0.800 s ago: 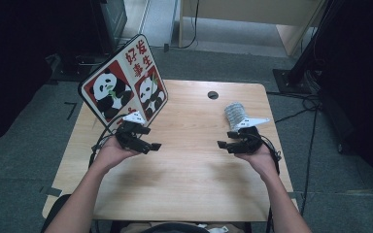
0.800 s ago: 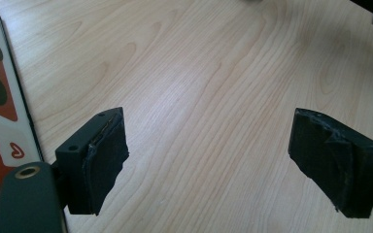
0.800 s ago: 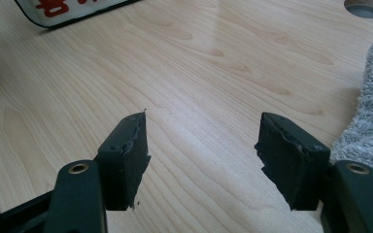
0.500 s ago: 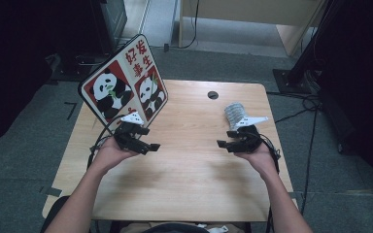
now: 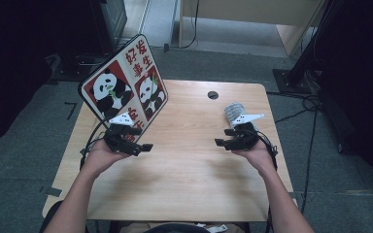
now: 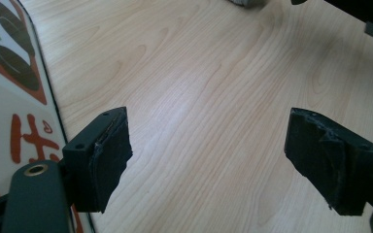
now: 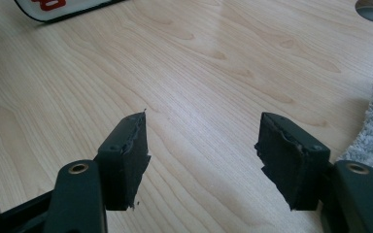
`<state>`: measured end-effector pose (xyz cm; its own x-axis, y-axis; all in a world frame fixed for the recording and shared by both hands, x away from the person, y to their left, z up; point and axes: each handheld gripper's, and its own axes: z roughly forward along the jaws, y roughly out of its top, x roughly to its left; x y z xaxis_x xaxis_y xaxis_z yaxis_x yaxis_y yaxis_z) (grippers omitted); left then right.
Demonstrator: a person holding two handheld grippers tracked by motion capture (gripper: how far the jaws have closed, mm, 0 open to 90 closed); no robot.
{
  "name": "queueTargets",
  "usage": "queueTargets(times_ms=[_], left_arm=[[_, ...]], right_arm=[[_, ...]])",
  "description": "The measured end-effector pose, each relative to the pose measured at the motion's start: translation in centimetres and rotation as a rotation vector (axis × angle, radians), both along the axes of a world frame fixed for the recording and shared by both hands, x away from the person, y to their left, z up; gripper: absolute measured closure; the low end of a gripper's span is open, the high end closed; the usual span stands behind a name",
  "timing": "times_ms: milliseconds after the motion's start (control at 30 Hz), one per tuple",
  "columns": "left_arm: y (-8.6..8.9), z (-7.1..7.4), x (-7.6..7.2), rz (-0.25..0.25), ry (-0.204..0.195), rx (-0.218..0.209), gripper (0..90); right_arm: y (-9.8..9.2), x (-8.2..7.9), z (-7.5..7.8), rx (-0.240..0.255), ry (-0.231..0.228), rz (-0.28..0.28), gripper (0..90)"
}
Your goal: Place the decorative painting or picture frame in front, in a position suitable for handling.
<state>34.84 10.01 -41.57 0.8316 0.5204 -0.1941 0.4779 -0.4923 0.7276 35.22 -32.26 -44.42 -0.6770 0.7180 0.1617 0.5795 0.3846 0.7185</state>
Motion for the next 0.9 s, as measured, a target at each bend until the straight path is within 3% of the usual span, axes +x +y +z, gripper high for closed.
queueTargets(times_ms=[67,533,767,900], left_arm=[[0.5,0.1,-0.2,0.005,-0.001,0.004,21.1],[4.1,0.7,-1.5,0.085,-0.008,-0.011,23.0],[6.4,0.8,-1.9,0.12,-0.007,0.041,24.3],[8.2,1.3,-2.1,0.154,0.012,0.005,25.4]], right_arm=[[0.1,0.2,0.0,0.0,0.003,0.007,36.4],[1.3,1.3,0.0,-0.006,0.009,0.041,36.6],[1.3,1.3,0.0,0.001,0.012,0.039,36.4],[1.4,1.3,-0.1,0.003,0.016,0.041,36.2]])
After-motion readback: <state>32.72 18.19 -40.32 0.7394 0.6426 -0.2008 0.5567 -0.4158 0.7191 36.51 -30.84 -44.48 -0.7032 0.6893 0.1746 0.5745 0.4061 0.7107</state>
